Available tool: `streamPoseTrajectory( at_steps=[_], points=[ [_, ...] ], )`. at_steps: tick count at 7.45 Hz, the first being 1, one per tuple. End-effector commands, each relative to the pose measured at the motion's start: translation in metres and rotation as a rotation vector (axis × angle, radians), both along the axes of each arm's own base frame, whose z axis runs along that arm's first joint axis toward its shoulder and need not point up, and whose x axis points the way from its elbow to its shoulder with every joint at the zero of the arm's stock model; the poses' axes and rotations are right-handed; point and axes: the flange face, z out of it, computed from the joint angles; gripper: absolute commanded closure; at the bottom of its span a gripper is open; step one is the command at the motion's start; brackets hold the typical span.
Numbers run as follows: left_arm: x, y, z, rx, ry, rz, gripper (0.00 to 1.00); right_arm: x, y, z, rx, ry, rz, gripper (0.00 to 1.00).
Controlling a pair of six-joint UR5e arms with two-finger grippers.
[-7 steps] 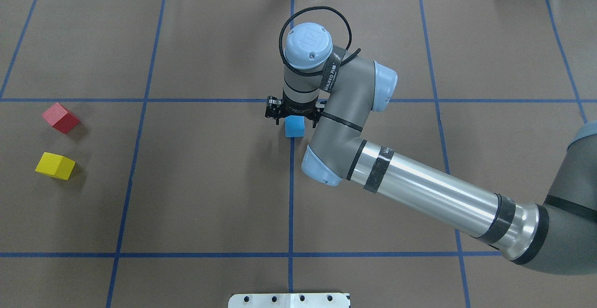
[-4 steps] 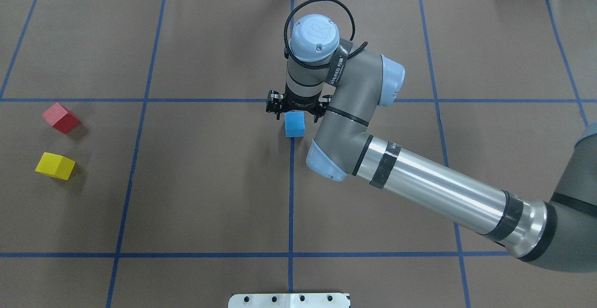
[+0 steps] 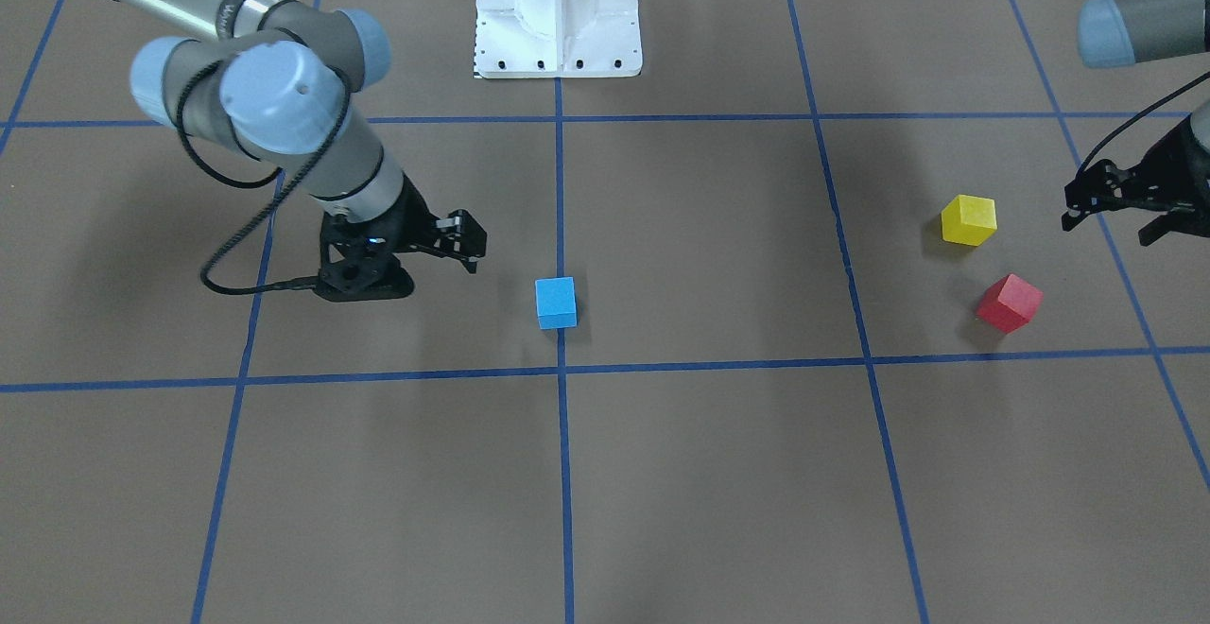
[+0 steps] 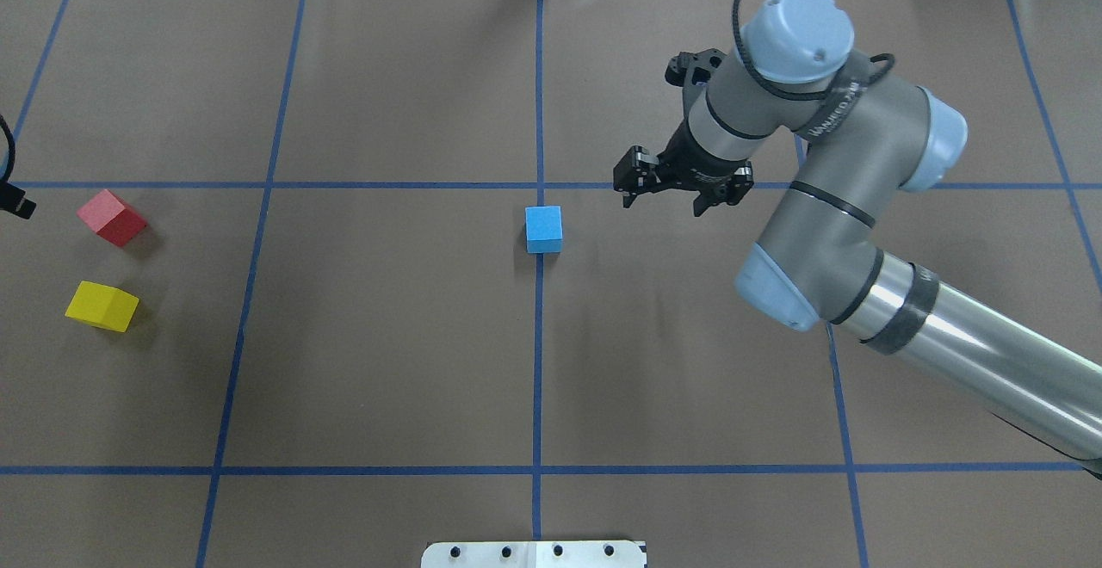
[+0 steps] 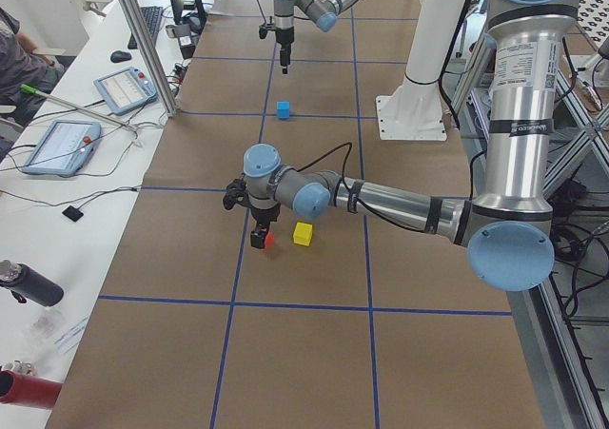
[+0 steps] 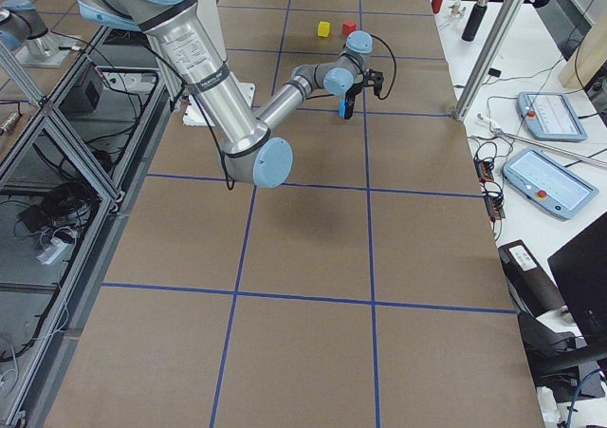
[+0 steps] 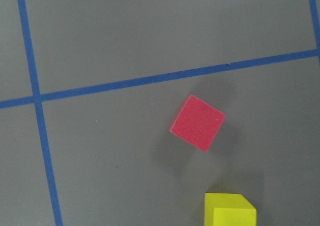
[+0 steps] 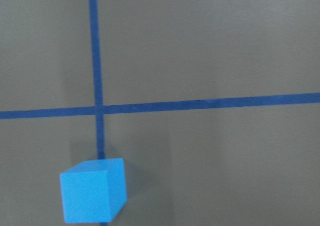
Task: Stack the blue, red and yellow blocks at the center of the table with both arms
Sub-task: 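Lower the left gripper onto the red cube and grasp it while the right gripper withdraws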
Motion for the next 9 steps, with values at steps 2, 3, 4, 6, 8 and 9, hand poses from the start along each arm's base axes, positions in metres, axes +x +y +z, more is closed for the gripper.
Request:
streamPoseTrajectory(
  at_steps=[2,3,4,6,8,9],
  points=[
    [0.05,-0.03,0.014,0.11,0.064,0.079,0.0,0.023,0.012,0.032,0.005,0.023,-0.005,0.01],
    [0.069,-0.031,0.009,0.113,0.064,0.104,0.0,0.023,0.013,0.034,0.005,0.025,-0.006,0.01],
    [0.089,-0.029,0.011,0.113,0.062,0.14,0.0,0.022,0.013,0.033,0.004,0.022,-0.009,0.01],
    [0.098,-0.031,0.014,0.135,0.056,0.174,0.0,0.022,0.012,0.035,0.004,0.027,-0.007,0.01],
    [0.098,-0.031,0.019,0.176,0.047,0.221,0.01,0.022,0.012,0.035,0.004,0.027,-0.007,0.01],
    [0.097,-0.03,0.021,0.175,0.045,0.222,0.01,0.022,0.012,0.035,0.004,0.028,-0.005,0.01]
  ],
)
